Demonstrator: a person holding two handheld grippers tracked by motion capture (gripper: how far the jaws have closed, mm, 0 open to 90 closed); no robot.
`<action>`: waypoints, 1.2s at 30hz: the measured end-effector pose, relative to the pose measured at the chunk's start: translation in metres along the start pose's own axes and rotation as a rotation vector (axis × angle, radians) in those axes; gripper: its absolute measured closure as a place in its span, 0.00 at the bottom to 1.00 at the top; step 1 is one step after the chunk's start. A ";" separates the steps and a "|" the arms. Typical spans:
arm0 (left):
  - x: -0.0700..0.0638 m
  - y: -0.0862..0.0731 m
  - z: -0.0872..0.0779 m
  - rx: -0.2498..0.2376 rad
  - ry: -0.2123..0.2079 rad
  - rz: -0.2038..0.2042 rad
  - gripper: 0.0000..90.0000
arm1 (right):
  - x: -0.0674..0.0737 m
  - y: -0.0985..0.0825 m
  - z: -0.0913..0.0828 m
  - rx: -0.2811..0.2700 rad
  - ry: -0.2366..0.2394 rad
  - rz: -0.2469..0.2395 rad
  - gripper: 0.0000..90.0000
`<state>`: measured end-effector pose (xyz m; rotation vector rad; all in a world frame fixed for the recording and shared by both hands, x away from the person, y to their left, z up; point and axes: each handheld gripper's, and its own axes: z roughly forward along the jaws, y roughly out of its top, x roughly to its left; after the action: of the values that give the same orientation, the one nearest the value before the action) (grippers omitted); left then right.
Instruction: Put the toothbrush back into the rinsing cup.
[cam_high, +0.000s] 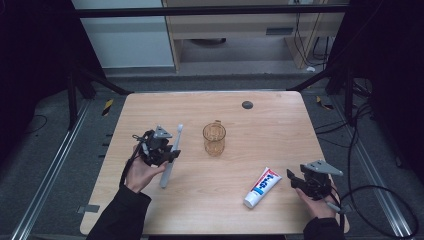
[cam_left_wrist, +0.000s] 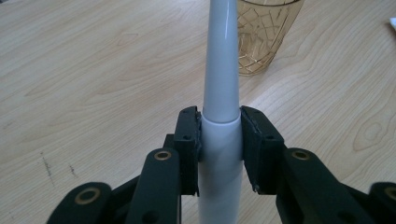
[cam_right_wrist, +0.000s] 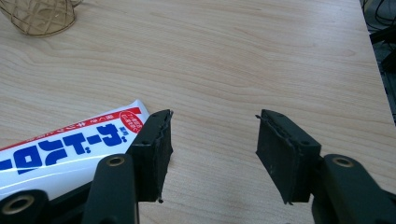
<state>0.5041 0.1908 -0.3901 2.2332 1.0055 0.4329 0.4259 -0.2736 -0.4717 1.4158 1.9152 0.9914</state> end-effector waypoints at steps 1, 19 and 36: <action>0.000 0.000 -0.001 -0.012 0.005 0.000 0.76 | 0.000 0.000 0.000 0.000 0.001 0.001 0.50; 0.003 0.008 -0.023 -0.201 0.055 -0.037 0.76 | 0.000 0.000 -0.001 -0.010 -0.008 -0.001 0.50; 0.002 0.027 -0.030 -0.381 0.088 -0.068 0.76 | -0.002 -0.001 0.000 -0.013 -0.013 0.000 0.50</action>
<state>0.5041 0.1917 -0.3497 1.8482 0.9503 0.6393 0.4262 -0.2756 -0.4721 1.4120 1.8961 0.9905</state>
